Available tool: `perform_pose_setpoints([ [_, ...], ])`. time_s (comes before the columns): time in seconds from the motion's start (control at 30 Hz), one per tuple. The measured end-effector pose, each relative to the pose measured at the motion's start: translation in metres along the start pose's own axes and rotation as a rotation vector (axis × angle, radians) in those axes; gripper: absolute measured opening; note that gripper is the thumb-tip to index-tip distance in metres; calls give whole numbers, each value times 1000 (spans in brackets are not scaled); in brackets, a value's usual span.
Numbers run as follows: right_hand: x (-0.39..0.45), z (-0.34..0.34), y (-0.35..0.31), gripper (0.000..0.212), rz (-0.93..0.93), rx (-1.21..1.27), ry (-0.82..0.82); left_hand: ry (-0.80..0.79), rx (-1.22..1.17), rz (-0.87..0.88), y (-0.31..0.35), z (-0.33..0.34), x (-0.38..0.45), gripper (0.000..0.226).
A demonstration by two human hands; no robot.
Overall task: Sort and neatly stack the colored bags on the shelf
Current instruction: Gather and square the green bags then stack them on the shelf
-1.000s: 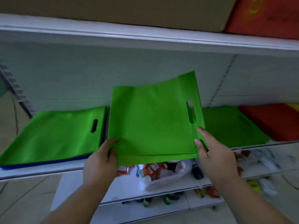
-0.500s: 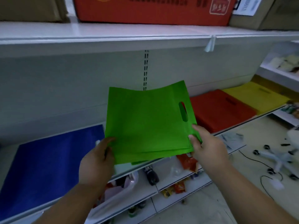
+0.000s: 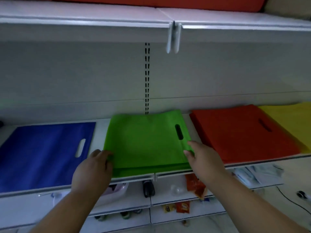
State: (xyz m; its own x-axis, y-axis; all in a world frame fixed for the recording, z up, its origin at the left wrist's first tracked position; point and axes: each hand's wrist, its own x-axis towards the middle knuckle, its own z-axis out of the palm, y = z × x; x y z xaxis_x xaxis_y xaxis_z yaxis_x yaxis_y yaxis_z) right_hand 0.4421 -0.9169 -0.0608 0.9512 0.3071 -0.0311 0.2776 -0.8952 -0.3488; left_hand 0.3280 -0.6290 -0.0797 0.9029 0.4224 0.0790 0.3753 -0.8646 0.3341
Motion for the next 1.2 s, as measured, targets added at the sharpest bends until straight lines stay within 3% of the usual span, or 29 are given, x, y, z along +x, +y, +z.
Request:
perform_pose_setpoints([
  [0.17, 12, 3, 13, 36, -79, -90, -50, -60, 185, -25, 14, 10, -4, 31],
  [0.4, 18, -1, 11, 29, -155, -205, -65, -90, 250, -58, 15, 15, -5, 31],
  [0.57, 16, -13, -22, 33, -237, -287, -29, 24, 234, -49, 8, 10, -14, 20],
  [0.77, -5, 3, -142, 49, -447, -155, 28, 146, 70, -87, -68, -27, -52, 23],
  [1.03, -67, 63, -376, 54, -676, 55, 50, 277, 147, -324, -281, -114, -148, 29],
  [1.2, -93, 90, -490, 54, -763, 54, 61, 329, 151, -465, -377, -168, -201, 28],
])
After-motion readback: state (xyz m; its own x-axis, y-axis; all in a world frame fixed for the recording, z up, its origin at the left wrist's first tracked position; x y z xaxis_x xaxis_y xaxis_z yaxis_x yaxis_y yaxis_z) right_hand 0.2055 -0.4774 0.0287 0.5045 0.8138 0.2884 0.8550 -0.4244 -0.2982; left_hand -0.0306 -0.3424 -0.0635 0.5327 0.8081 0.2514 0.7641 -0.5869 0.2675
